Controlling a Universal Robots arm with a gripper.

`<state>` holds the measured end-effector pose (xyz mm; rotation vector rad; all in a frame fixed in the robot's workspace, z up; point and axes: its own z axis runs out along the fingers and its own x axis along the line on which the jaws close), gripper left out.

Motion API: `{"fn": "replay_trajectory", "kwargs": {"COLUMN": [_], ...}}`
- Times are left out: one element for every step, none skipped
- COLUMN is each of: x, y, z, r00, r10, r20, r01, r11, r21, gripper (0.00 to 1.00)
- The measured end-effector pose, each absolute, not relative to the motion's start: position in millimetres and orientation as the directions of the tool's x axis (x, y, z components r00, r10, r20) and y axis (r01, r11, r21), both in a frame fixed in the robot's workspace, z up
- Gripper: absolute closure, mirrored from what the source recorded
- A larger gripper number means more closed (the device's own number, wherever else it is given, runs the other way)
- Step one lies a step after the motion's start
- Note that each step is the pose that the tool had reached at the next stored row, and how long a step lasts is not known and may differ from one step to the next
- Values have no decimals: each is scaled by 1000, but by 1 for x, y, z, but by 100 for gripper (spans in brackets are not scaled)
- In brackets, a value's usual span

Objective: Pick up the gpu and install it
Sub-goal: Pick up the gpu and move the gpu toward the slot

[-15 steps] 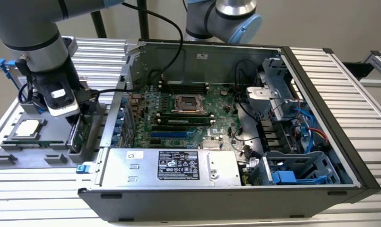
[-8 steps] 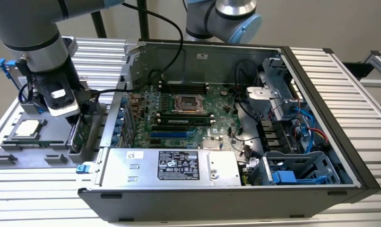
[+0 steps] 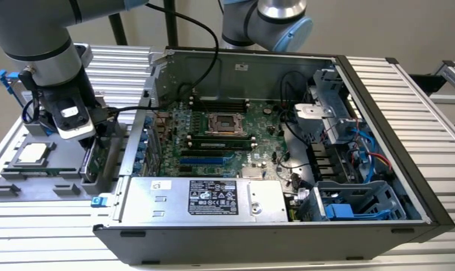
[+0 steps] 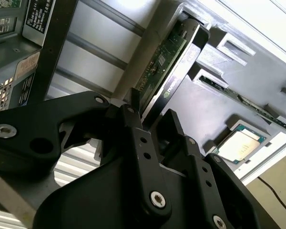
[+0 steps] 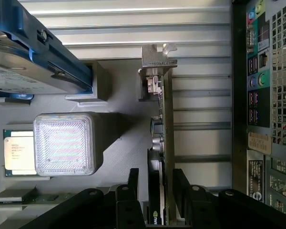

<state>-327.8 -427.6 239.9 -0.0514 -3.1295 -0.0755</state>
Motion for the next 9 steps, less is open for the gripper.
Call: {"fn": "replay_trajectory", "kwargs": {"x": [-328,-328,-328,-328,-328,-328,-328,-328,-328], "y": [-428,-428,-428,-428,-428,-428,-428,-428,-428], "z": [240,240,240,240,240,240,240,240,240], "r00": [-999,-999,-999,-999,-999,-999,-999,-999,-999], "r10": [33,32,32,32,32,32,32,32,31], "r20": [12,12,12,12,12,12,12,12,12], "r01": [33,33,33,33,33,33,33,32,32], "r11": [998,998,998,998,998,998,998,998,998], "r21": [48,48,48,48,48,48,48,48,48], "gripper": [0,100,100,100,100,100,100,100,100]}}
